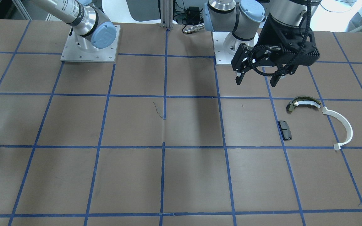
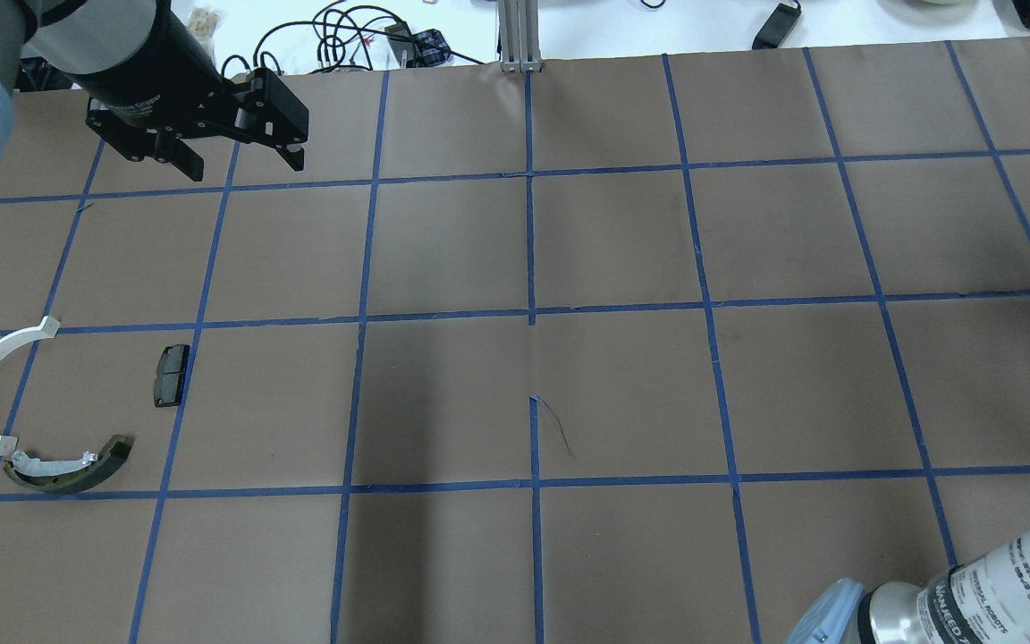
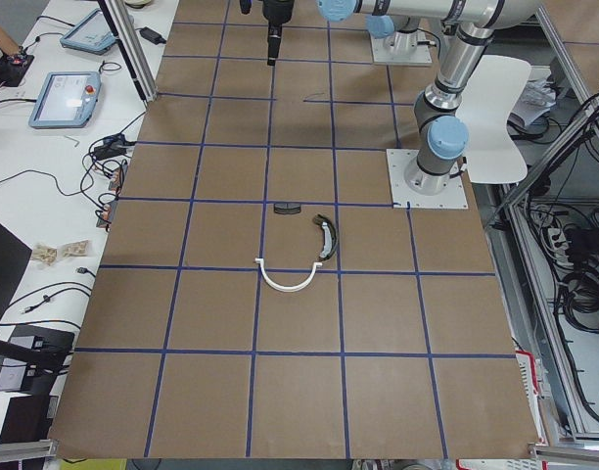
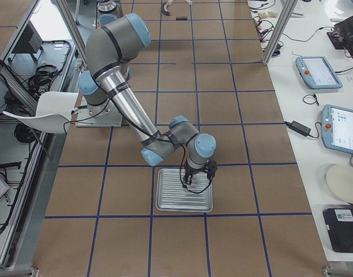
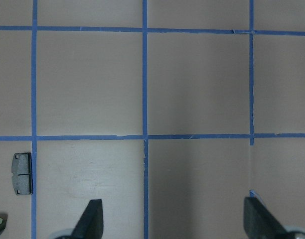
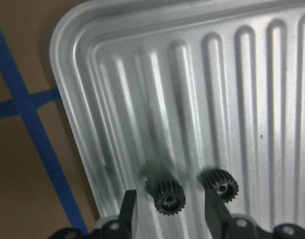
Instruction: Place bearing gear from tray to pile
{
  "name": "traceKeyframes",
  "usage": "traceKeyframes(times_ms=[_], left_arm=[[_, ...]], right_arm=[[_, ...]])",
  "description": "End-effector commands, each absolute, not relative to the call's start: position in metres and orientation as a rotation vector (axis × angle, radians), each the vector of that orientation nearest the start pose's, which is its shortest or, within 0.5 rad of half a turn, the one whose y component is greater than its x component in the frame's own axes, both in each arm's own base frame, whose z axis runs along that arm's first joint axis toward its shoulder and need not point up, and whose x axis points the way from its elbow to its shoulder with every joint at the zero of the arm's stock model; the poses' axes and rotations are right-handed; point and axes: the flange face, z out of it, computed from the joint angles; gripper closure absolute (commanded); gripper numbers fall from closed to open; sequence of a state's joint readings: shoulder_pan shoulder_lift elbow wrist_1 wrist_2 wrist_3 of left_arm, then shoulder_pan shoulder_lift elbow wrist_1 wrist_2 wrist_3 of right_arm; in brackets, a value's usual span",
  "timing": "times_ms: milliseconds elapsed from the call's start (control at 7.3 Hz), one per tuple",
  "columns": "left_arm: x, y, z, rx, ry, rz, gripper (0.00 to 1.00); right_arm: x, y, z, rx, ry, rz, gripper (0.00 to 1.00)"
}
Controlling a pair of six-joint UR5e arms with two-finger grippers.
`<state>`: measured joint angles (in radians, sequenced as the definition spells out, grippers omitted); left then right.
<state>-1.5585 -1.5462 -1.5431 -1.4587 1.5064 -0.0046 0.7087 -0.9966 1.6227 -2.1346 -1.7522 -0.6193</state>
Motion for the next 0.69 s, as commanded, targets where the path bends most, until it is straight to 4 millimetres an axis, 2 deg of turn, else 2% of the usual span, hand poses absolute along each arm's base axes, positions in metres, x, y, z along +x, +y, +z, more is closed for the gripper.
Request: traceKeyframes(times_ms=[0, 411, 548], left_arm=[[-0.1336, -0.4975, 0.5261, -0.018, 3.194, -0.263, 0.00], [-0.1344, -0.4976, 0.5278, -0.016, 3.194, -0.270, 0.00], [-0.1344, -0.4976, 0.5278, -0.016, 3.194, -0.270, 0.00]], right_arm=[[-0.4124, -0.5043, 0.1821, 0.376, 3.199, 0.291, 0.49], [-0.4126, -0.5044, 0.1803, 0.371, 3.198, 0.293, 0.48], [-0.4128, -0.5047, 0.1808, 0.366, 3.198, 0.294, 0.53]])
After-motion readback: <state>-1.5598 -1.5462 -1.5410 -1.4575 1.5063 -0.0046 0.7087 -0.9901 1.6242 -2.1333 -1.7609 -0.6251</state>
